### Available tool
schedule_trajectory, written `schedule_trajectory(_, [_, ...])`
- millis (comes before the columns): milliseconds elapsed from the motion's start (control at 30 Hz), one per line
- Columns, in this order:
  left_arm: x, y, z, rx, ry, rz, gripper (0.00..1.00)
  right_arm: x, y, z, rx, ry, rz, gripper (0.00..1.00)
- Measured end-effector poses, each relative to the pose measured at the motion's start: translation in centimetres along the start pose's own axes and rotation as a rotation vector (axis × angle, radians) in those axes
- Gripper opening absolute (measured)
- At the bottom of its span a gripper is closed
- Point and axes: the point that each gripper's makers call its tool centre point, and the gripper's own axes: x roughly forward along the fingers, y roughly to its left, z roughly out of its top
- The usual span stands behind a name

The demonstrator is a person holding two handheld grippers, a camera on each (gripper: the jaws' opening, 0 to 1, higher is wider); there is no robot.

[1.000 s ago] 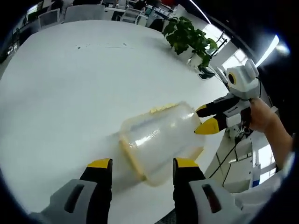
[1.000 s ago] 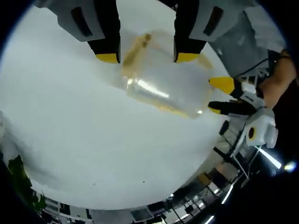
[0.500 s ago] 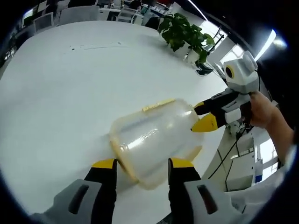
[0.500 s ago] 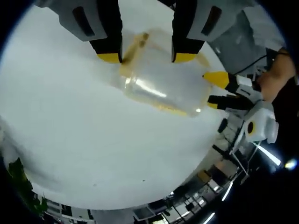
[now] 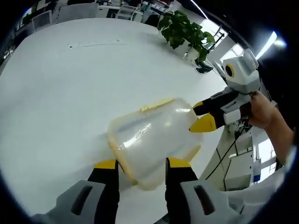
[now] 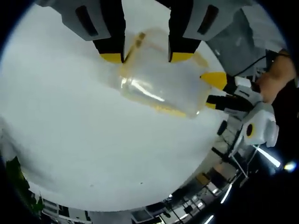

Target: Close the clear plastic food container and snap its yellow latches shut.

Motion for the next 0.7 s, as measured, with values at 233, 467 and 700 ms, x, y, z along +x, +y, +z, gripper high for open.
schedule_trajectory(233, [-0.14, -0.04, -0.14, 0.001, 0.000, -0.010, 0.37, 0.00, -0.25, 0.27, 0.032, -0.036, -0.004, 0.34])
schedule_trajectory(467, [-0.18, 0.26, 0.00, 0.013, -0.008, -0.013, 0.38, 0.08, -0.34, 0.56, 0.060, -0.049, -0.030, 0.34])
schedule_trajectory(700, [-0.23, 0.42, 0.08, 0.009, 0.004, -0.019, 0.39, 0.01, -0.32, 0.58, 0.066, -0.057, -0.053, 0.34])
